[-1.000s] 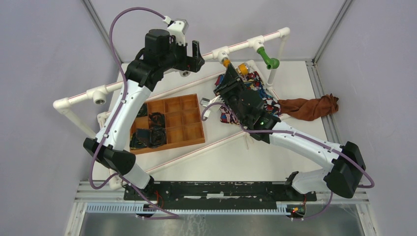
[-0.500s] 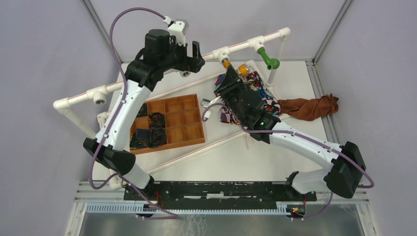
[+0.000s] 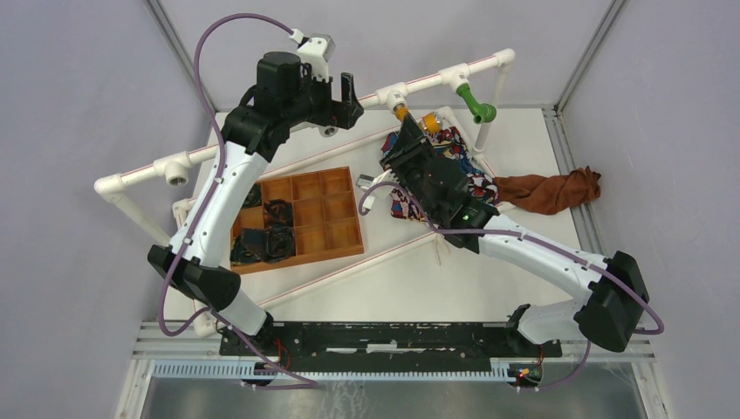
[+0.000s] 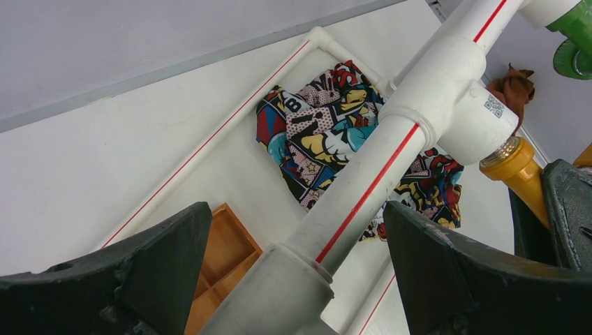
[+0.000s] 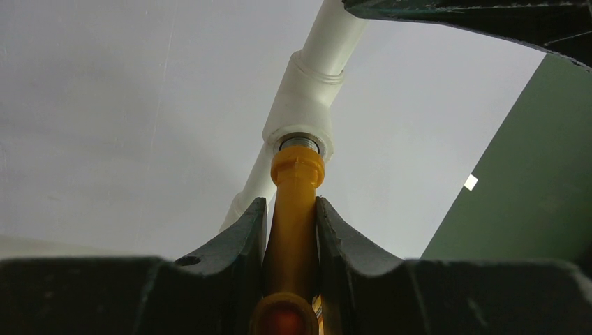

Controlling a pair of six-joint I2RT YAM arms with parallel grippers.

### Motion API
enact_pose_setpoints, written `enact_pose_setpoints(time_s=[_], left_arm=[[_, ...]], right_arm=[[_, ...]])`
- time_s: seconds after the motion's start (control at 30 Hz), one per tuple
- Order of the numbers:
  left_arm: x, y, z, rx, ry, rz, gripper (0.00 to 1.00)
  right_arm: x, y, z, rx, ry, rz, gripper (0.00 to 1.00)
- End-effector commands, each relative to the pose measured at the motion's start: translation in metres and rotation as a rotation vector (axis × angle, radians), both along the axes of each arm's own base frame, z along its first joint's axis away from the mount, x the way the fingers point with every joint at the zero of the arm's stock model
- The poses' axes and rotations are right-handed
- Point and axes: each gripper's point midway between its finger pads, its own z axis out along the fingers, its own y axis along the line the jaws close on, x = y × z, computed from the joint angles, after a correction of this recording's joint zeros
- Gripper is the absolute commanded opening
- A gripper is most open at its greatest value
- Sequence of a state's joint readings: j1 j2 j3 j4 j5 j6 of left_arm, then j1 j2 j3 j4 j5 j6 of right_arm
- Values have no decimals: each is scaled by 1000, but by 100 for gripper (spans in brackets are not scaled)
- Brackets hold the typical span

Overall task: Install the water faucets
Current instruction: Install the water faucet onto the adaptor.

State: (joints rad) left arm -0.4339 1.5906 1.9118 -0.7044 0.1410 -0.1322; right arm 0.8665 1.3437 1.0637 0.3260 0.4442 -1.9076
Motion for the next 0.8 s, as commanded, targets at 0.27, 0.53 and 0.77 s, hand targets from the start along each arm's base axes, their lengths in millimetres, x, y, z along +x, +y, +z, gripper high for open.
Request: enact_pose_setpoints(time_s=[0.27, 0.53, 0.77], left_arm=[[-29, -2, -61, 73, 235, -47, 100], [-30, -2, -62, 74, 238, -56, 100], [-32, -5, -63, 68, 245, -69, 100]], right_arm=[[10, -3, 15, 70, -9, -18, 0], [19, -2, 10, 122, 38, -22, 0], [21, 1, 10, 194, 93, 19, 0]])
